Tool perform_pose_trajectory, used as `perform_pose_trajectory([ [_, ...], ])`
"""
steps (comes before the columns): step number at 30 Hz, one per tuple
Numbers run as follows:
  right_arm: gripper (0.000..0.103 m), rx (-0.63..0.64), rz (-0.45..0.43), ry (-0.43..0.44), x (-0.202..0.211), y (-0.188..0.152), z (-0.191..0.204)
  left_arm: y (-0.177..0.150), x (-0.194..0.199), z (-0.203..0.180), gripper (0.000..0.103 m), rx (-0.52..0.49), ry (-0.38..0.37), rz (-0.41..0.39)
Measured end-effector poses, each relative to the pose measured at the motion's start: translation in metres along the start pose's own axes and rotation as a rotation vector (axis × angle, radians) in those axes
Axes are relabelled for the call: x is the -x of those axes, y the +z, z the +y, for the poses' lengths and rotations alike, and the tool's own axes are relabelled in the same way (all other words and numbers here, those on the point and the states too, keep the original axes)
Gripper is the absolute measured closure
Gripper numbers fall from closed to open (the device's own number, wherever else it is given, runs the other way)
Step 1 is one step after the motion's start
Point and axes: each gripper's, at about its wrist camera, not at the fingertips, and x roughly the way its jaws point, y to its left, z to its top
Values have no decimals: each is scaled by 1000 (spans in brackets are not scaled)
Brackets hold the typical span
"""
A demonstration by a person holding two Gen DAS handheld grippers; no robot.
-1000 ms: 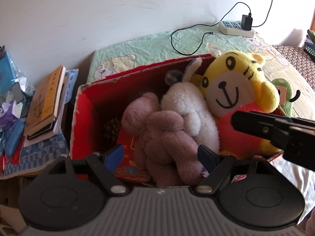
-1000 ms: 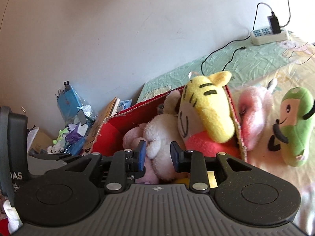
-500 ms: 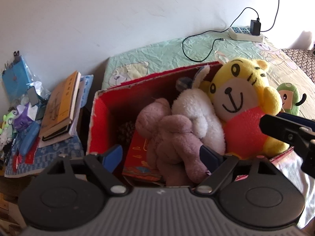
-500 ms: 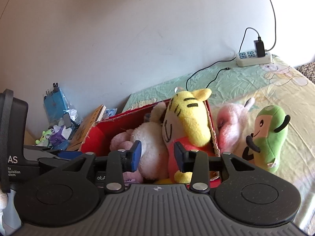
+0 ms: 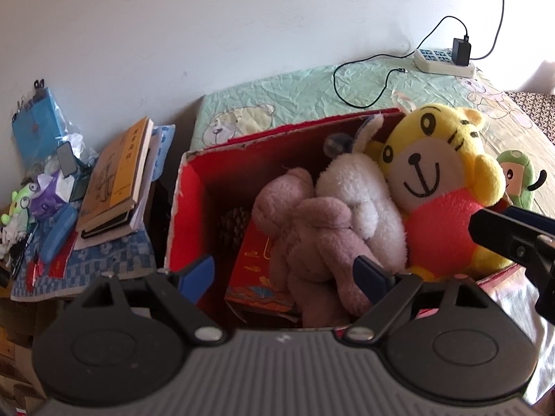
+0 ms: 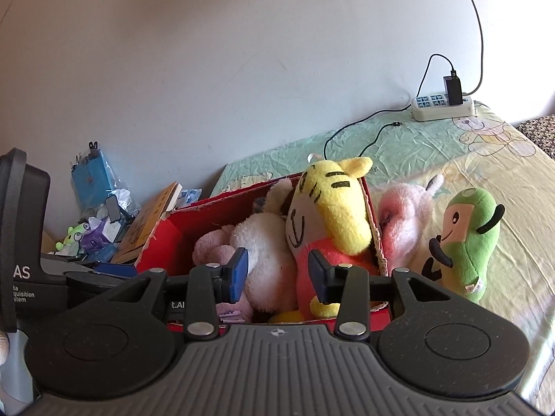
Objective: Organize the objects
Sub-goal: 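Raise the right gripper up out of the red box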
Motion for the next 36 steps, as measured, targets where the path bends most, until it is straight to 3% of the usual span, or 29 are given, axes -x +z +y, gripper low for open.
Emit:
perform_pose_trajectory([
  [36, 61, 31, 46, -10, -10, -3, 5, -6, -17, 20, 13, 88, -24, 46],
])
